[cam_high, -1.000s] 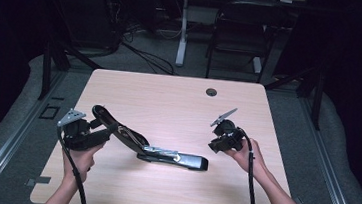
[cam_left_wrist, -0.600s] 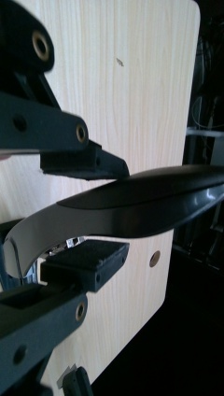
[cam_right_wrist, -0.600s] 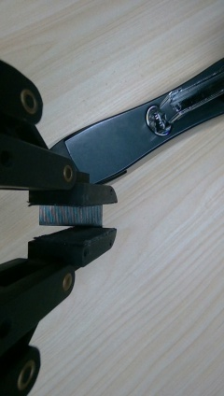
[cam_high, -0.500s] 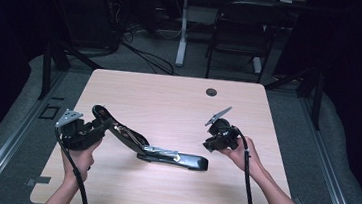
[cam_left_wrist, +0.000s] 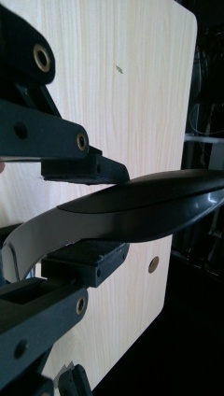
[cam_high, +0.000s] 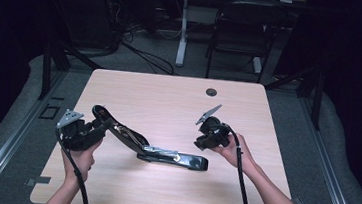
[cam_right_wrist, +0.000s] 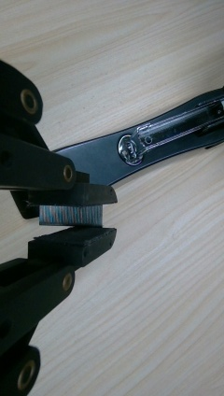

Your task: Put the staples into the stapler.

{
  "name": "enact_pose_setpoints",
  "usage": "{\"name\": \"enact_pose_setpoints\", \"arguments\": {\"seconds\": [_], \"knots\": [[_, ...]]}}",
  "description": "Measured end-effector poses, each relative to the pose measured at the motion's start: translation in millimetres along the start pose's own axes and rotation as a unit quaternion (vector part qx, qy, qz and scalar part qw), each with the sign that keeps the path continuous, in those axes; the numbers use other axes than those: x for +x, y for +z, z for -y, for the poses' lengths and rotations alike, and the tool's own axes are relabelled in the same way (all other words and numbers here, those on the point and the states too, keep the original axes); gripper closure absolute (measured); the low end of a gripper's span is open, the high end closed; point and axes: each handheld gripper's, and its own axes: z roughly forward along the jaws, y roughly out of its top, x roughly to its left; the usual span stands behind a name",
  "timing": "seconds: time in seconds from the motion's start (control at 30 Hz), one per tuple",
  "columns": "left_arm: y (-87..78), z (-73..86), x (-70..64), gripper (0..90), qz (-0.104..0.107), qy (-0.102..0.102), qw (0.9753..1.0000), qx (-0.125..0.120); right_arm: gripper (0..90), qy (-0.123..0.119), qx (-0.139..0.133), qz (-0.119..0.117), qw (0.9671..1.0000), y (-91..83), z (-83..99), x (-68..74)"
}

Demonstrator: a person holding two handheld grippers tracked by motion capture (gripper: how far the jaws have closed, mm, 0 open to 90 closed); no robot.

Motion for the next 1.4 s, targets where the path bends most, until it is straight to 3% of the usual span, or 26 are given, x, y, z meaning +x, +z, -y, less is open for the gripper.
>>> {"name": "enact_pose_setpoints", "arguments": {"seconds": [0.57, 0.9, 1.4], "knots": [[0.1, 0.1, 0.0, 62.4, 0.000, 0.000, 1.0000, 0.000, 78.2, -0.045, -0.012, -0.024, 0.9986, 11.1, -25.3, 8.9], [0.0, 0.2, 0.3, 62.4, 0.002, -0.001, 1.0000, 0.000, 78.2, -0.075, -0.024, -0.059, 0.9952, 20.5, -43.6, 17.7], [-0.1, 0.2, 1.2, 62.2, 0.006, 0.001, 1.0000, 0.001, 78.2, -0.113, -0.026, -0.072, 0.9906, 32.5, -54.2, 26.3]]}}
